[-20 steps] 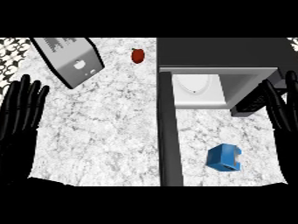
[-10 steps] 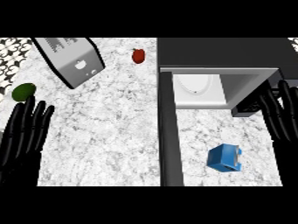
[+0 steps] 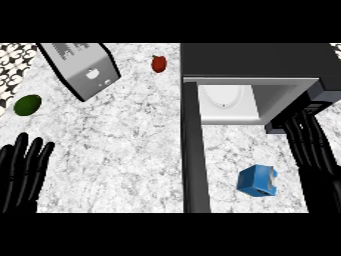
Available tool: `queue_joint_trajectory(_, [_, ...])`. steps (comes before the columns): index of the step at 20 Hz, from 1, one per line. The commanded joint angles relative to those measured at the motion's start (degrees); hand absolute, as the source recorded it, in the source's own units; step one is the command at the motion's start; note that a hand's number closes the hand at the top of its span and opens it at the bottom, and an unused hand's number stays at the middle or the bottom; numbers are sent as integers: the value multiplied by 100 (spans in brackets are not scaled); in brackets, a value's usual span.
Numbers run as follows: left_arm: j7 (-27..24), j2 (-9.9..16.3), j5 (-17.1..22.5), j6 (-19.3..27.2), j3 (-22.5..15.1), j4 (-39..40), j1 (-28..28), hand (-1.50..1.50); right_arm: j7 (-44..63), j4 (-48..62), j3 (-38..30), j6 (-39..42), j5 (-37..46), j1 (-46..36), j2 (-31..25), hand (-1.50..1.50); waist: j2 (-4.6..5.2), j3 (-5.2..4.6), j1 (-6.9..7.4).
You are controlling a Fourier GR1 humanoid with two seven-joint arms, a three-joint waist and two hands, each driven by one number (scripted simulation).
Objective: Pick up the milk, place it into the microwave and close the microwave
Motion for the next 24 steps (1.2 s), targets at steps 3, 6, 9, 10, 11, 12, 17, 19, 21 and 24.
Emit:
queue_joint_trajectory(3, [179,49,-82,-2,-227,-439,288,-150,-481,608,-284,164,-25,189,-190,-150,1,2,-1])
queue_joint_trajectory(6, [0,48,-191,-16,-463,-517,605,-150,-1252,1324,-576,330,-133,329,-259,-150,1,3,15])
queue_joint_trajectory(9, [133,-33,-108,79,-230,-125,25,-150,-1757,1753,-418,335,169,604,-184,-150,8,3,-21])
queue_joint_trajectory(10, [64,-84,-552,157,-858,-380,593,-150,-1992,1936,-266,182,506,694,-95,-150,0,4,4])
queue_joint_trajectory(11, [-659,163,-39,-135,-346,-120,970,-150,-2186,1937,-267,222,404,937,-50,-150,-4,-1,12])
queue_joint_trajectory(12, [-137,81,-166,-20,-505,-373,642,-150,-2024,2419,-689,264,101,407,-174,-150,5,2,11])
queue_joint_trajectory(17, [13,143,-92,33,-416,-493,621,-150,-2758,2783,-991,653,-60,646,-492,-150,3,1,-8])
queue_joint_trajectory(19, [190,210,104,-29,-262,-558,447,-150,-3098,3492,-892,407,251,335,-280,-150,6,1,2])
queue_joint_trajectory(21, [103,86,-156,137,-424,-332,393,-150,-3366,3961,-1132,630,127,154,-499,-150,8,2,0])
queue_joint_trajectory(24, [-585,112,-280,113,-584,-97,825,-150,-3451,4337,-998,621,119,-53,-284,-150,3,0,13])
